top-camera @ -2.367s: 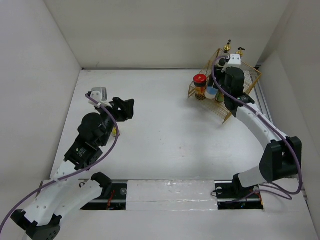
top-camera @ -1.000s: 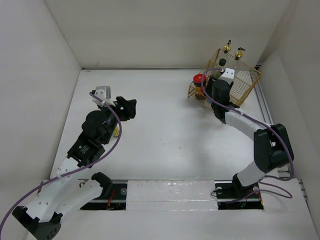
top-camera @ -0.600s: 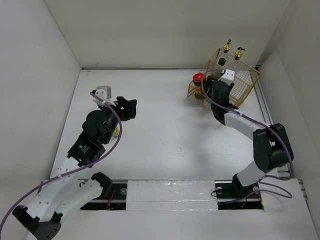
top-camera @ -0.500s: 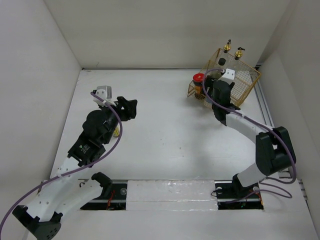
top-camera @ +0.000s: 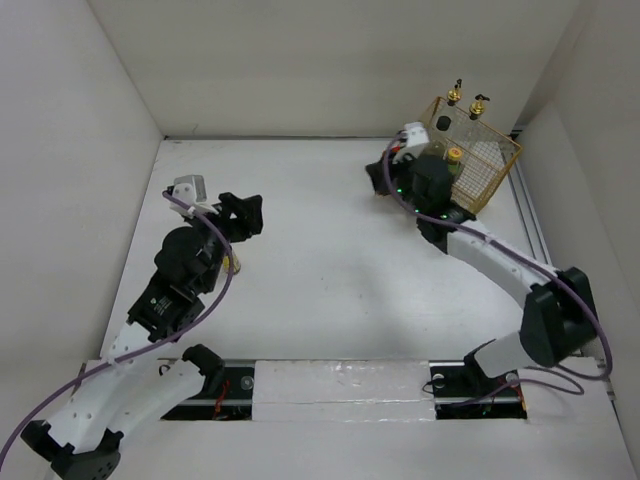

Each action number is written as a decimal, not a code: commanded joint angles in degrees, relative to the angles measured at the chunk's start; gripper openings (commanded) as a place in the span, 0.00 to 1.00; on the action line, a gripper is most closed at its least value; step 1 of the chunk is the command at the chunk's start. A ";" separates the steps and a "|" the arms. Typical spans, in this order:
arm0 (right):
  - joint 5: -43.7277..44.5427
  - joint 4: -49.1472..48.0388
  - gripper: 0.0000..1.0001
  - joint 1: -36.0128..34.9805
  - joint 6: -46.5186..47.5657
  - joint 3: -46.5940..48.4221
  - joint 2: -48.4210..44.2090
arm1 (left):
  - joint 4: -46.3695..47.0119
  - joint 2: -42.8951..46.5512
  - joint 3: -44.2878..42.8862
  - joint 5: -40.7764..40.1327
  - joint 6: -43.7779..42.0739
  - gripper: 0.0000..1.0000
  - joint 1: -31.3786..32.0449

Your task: Organize the condiment bottles

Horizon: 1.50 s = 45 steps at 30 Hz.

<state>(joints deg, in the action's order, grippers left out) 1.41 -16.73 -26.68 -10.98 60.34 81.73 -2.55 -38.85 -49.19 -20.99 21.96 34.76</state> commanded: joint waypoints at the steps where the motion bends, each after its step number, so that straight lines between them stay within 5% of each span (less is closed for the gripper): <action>1: -17.91 2.92 0.23 -6.62 6.04 6.36 8.60 | 1.05 2.46 -1.00 -6.77 3.18 0.60 -0.31; 2: -21.67 2.93 0.26 -10.64 6.93 8.03 10.62 | 0.53 2.46 -1.00 -8.78 3.70 0.63 -0.31; 7: -25.58 4.60 0.90 -20.68 10.63 19.19 23.26 | -0.09 4.21 -1.61 -12.57 3.71 0.70 -0.83; 10: -27.07 4.60 0.98 -24.73 11.16 25.76 28.73 | -0.71 6.41 -1.61 -14.86 4.24 0.71 -1.36; 22: -25.49 6.01 0.98 -29.84 13.00 44.42 46.40 | 1.49 13.89 -0.12 -15.49 3.71 0.72 -2.07; 27: -25.58 6.01 0.88 -29.84 11.52 52.33 52.99 | 1.49 13.27 -0.12 -12.93 3.71 0.72 -2.07; 31: -27.25 1.63 0.29 -30.36 5.21 54.98 55.81 | 1.49 12.75 -0.12 -12.93 3.19 0.72 -2.07; 32: -27.25 -0.65 0.24 -30.36 4.14 53.32 54.34 | 1.49 12.75 -0.12 -12.93 3.18 0.72 -2.07; 39: -23.39 -14.90 0.18 -26.07 2.28 30.31 27.85 | 2.02 12.23 0.40 -11.00 3.18 0.72 -2.07; 45: -7.07 -10.45 0.18 -16.31 4.12 10.35 3.20 | 3.16 9.06 0.41 -3.80 1.60 0.72 -2.07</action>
<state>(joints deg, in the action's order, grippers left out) -16.75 -19.40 -48.16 -7.77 74.17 96.60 -2.15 -27.49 -49.19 -29.93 25.43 32.88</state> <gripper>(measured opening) 0.403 0.721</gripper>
